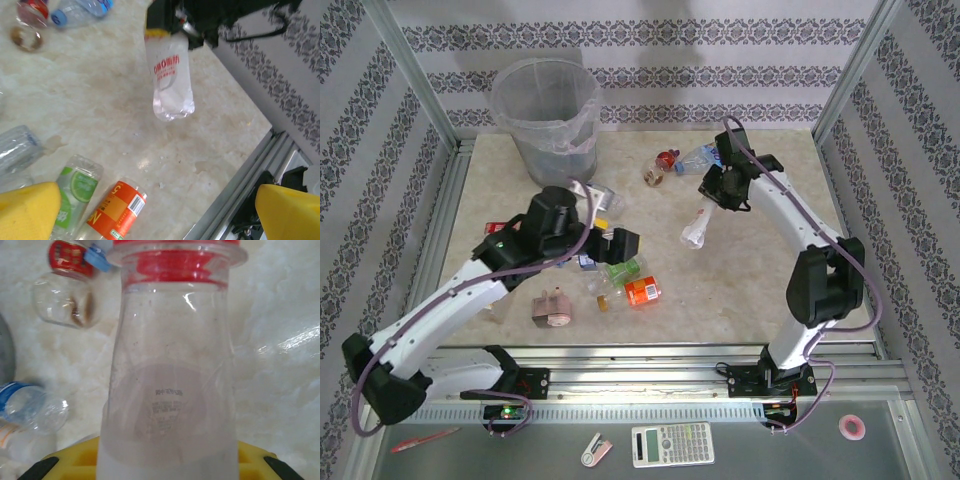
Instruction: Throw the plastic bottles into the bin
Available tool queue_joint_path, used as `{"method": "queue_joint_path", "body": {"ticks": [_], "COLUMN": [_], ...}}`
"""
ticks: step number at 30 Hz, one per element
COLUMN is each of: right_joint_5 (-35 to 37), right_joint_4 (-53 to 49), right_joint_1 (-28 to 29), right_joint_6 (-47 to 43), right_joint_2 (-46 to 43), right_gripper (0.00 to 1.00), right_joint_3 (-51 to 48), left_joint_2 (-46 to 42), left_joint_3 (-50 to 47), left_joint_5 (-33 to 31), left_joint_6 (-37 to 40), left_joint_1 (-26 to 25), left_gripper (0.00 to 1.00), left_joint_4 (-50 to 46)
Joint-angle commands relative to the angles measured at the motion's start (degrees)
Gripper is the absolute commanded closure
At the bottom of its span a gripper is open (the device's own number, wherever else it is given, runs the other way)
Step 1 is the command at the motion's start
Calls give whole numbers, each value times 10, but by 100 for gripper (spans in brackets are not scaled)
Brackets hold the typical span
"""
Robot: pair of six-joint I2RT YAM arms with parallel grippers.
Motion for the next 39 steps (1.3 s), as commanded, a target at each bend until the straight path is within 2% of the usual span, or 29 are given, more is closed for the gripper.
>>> {"method": "queue_joint_path", "body": {"ticks": [1, 8, 21, 30, 39], "right_joint_5": [-15, -35, -45, -59, -81], "right_joint_4": [-6, -5, 13, 30, 51], "right_joint_1": [17, 63, 105, 124, 131], "right_joint_6": [19, 51, 105, 134, 160], "right_joint_2": [-24, -52, -73, -92, -106], "right_gripper": [69, 69, 68, 68, 67], "right_joint_3": [-6, -16, -51, -78, -104], "left_joint_2": [45, 147, 248, 270, 280], "left_joint_3": [37, 108, 178, 185, 180], "left_joint_5": [7, 21, -2, -46, -49], "left_joint_6": [15, 27, 52, 61, 67], "left_joint_1": [-17, -40, -76, -78, -78], "left_gripper": [0, 0, 7, 21, 50], "left_joint_4": [36, 22, -22, -32, -28]}}
